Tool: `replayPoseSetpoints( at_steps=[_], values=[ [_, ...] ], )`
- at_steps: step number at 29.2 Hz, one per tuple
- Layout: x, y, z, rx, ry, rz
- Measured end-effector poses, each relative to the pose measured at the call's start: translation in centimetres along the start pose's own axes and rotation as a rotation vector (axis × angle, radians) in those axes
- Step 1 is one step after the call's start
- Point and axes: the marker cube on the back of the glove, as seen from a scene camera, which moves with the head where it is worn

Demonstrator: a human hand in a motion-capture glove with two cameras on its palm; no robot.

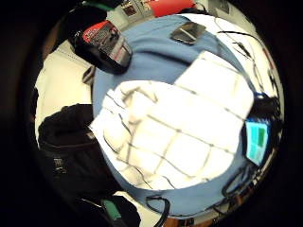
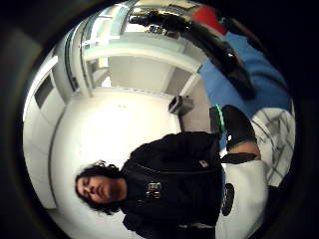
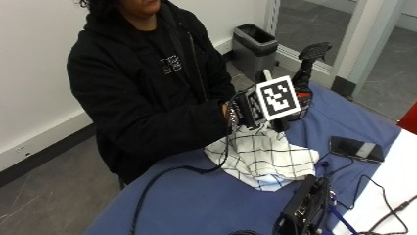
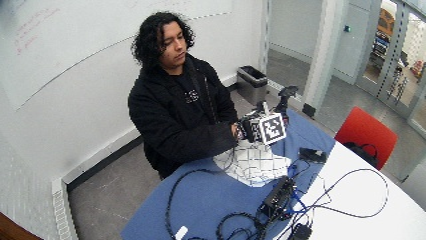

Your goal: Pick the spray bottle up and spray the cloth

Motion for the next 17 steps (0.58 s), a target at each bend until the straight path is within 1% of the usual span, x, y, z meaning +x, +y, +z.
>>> replayPoseSetpoints(
  at_steps=[3, 7, 12, 17],
  values=[
    [0.4, 2.4, -0.8, 0.015, 0.16, 0.027],
    [0.9, 3.3, -3.0, 0.09, 0.296, 0.069],
    [-1.2, 9.9, -1.6, 0.047, 0.454, 0.102],
    [-3.2, 13.2, -0.9, 0.092, 0.585, 0.135]
  ],
)
